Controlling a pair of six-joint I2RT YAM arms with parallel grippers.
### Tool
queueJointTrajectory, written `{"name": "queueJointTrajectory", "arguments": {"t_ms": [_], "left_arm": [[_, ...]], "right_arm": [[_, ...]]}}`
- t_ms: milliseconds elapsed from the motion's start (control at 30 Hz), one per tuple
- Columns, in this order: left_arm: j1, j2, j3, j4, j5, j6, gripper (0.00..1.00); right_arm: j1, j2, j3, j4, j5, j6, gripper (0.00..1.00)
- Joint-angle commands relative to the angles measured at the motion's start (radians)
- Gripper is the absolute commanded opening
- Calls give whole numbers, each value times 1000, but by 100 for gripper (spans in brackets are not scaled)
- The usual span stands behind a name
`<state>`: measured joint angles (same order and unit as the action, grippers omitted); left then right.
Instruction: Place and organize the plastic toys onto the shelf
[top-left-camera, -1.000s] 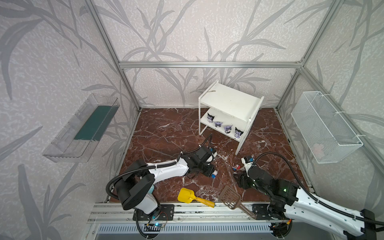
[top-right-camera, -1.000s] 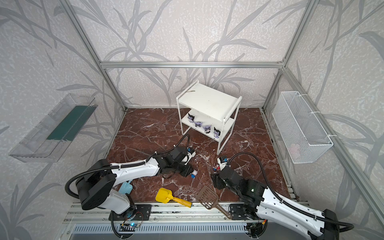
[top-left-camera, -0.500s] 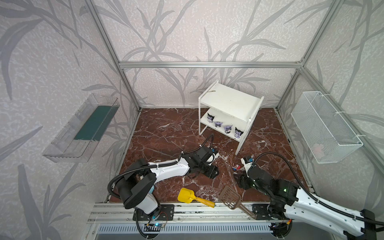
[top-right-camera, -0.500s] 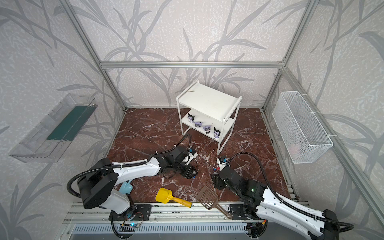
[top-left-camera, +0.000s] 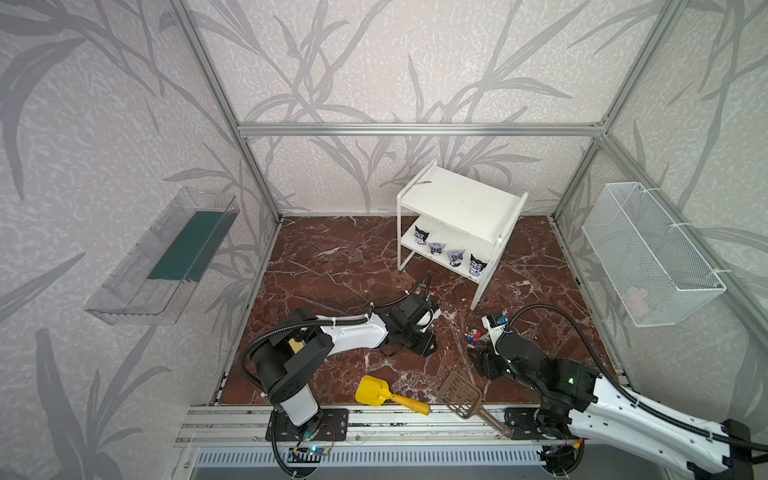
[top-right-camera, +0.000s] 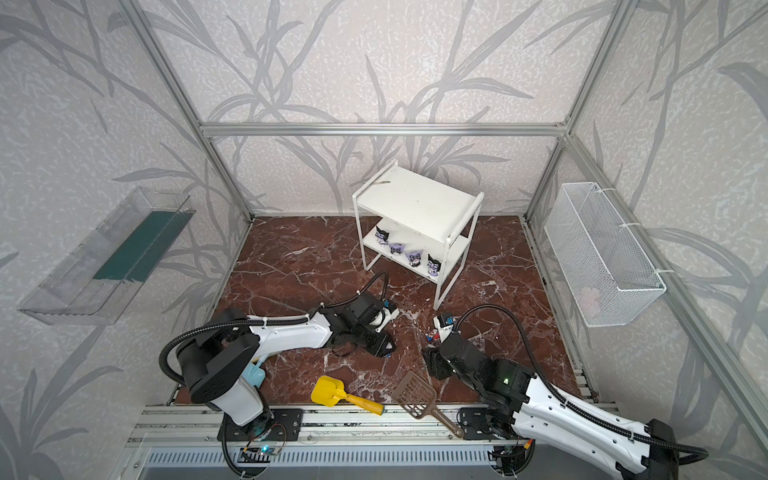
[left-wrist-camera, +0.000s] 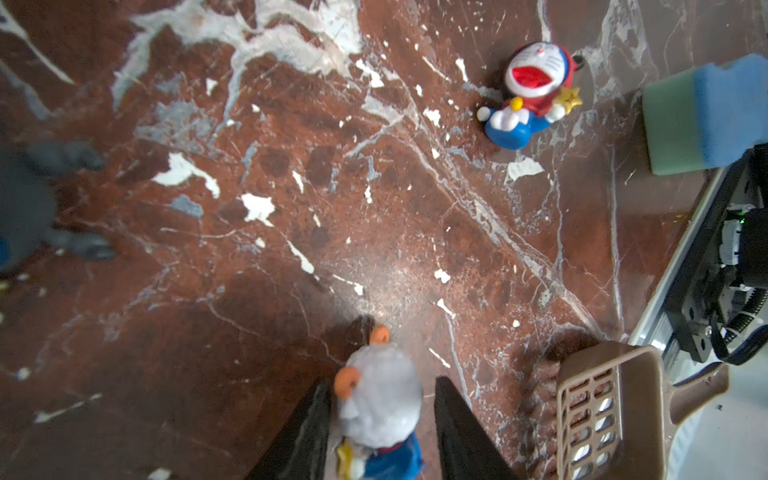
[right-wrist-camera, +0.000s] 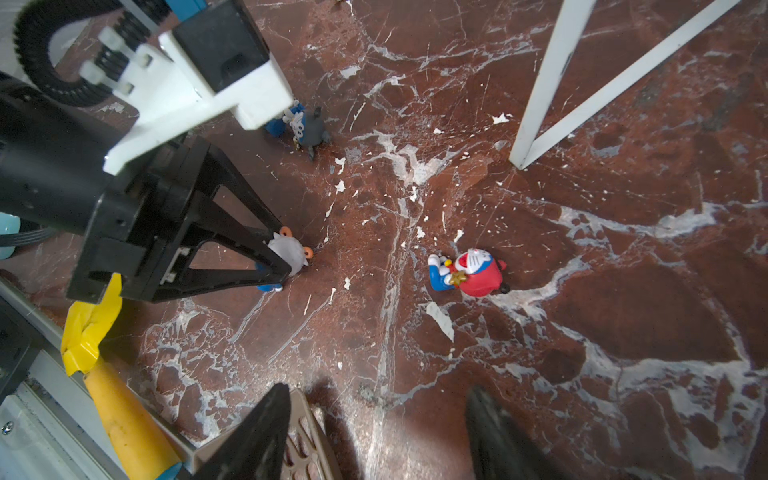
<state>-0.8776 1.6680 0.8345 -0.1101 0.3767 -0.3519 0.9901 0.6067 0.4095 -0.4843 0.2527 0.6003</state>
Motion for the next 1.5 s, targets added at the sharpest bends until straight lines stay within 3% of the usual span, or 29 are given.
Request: {"name": "queueJointTrajectory", "arguments": {"t_ms": [0, 67, 167, 500, 667, 900, 1167, 1333, 1467], "left_arm": [[-4, -2, 16, -6, -31, 5, 35], [-5, -17, 14, -44, -104, 11, 28], [-6, -45, 17, -105, -182, 35, 25], [-15, -121, 52, -283, -440, 87, 24], [-83, -103, 72, -306, -598, 71, 23], [-212, -16, 136, -321, -727, 12, 23], [-335, 125, 269, -456, -913, -78, 20], [-382, 182, 317, -474, -916, -104, 23], [-414, 217, 354, -484, -891, -116, 36]], "right_arm": [[-3, -9, 4, -1, 10, -8, 67], [-3, -4, 0, 7, 6, -7, 68], [-3, -2, -4, 10, 6, -5, 67], [-2, -12, -19, 18, 8, -4, 67], [-3, -22, -27, 16, 12, 1, 67], [-3, -61, -31, -17, 29, 13, 67], [-2, -140, -37, -99, 96, 68, 67], [-3, -215, -22, -232, 190, 139, 68], [-3, -291, -33, -256, 210, 163, 69]]}}
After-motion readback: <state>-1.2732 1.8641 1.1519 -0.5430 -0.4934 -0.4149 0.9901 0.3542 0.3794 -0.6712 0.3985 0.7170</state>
